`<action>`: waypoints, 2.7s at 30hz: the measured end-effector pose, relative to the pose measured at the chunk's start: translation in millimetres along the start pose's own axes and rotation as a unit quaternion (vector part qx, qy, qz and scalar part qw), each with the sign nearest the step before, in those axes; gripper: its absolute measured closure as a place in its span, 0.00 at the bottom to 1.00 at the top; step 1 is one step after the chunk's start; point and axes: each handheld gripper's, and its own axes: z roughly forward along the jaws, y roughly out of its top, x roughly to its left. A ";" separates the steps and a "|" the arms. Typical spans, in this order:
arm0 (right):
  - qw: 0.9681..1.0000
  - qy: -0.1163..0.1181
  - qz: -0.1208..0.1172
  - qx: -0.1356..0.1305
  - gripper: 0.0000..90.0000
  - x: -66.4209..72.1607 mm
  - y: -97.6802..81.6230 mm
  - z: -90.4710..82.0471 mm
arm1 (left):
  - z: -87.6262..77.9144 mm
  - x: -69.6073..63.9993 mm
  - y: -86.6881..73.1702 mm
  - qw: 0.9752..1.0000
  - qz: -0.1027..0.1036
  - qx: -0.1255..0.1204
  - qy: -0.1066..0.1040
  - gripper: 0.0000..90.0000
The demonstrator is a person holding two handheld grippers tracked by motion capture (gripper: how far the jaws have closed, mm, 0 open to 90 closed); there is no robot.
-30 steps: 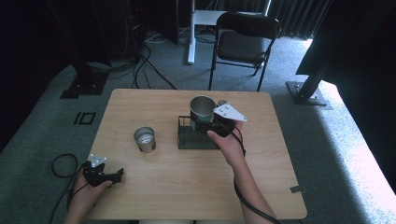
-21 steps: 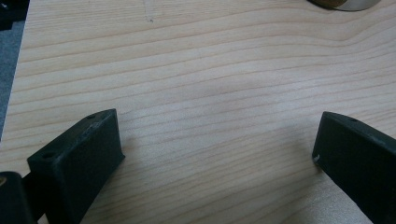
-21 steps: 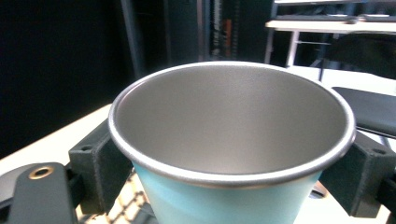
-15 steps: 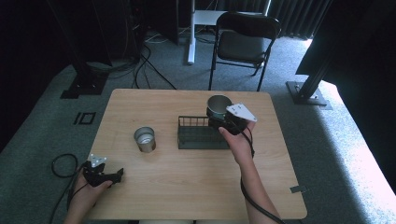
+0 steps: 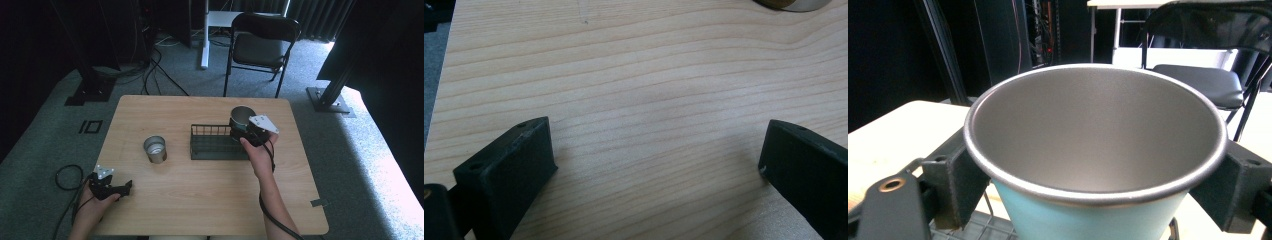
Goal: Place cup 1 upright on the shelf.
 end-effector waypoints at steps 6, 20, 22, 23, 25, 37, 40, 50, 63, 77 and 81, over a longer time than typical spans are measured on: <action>1.000 -0.005 0.003 0.016 0.14 -2.3 -14.4 3.8 | 0.0 0.0 0.0 1.000 0.000 0.000 0.000 0.02; 1.000 -0.006 0.001 0.024 0.14 -0.4 -31.4 7.9 | 0.0 0.0 0.0 1.000 0.000 0.000 0.000 0.02; 1.000 -0.006 -0.001 0.023 0.14 0.0 -32.8 8.0 | 0.0 0.0 0.0 1.000 0.000 0.000 0.000 0.02; 1.000 -0.006 -0.001 0.023 0.14 0.2 -32.9 7.9 | 0.0 0.0 0.0 1.000 0.000 0.000 0.000 0.02; 1.000 -0.005 -0.003 0.024 0.14 0.8 -33.1 7.9 | 0.0 0.0 0.0 1.000 0.000 0.000 0.000 0.02; 0.999 0.022 -0.007 0.039 0.13 -0.2 -30.0 8.5 | 0.0 0.0 0.0 1.000 0.000 0.000 0.000 0.02; 0.999 0.023 -0.005 0.037 0.12 0.4 -29.9 7.4 | 0.0 0.0 0.0 1.000 0.000 0.000 0.000 0.02; 0.998 0.016 -0.033 0.043 0.12 -0.8 -30.1 0.9 | 0.0 -0.1 0.0 1.000 0.000 0.000 0.000 0.02; 0.998 0.019 -0.031 0.044 0.12 -3.6 -34.5 -11.3 | 0.0 -0.1 0.0 1.000 0.000 0.000 0.000 0.02; 0.998 0.020 -0.035 0.053 0.12 -12.9 -40.0 -27.3 | 0.0 -0.1 0.0 1.000 0.000 0.000 0.000 0.02; 0.998 0.020 -0.031 0.048 0.12 -17.3 -40.4 -33.3 | 0.0 0.0 0.0 1.000 0.000 0.000 0.000 0.02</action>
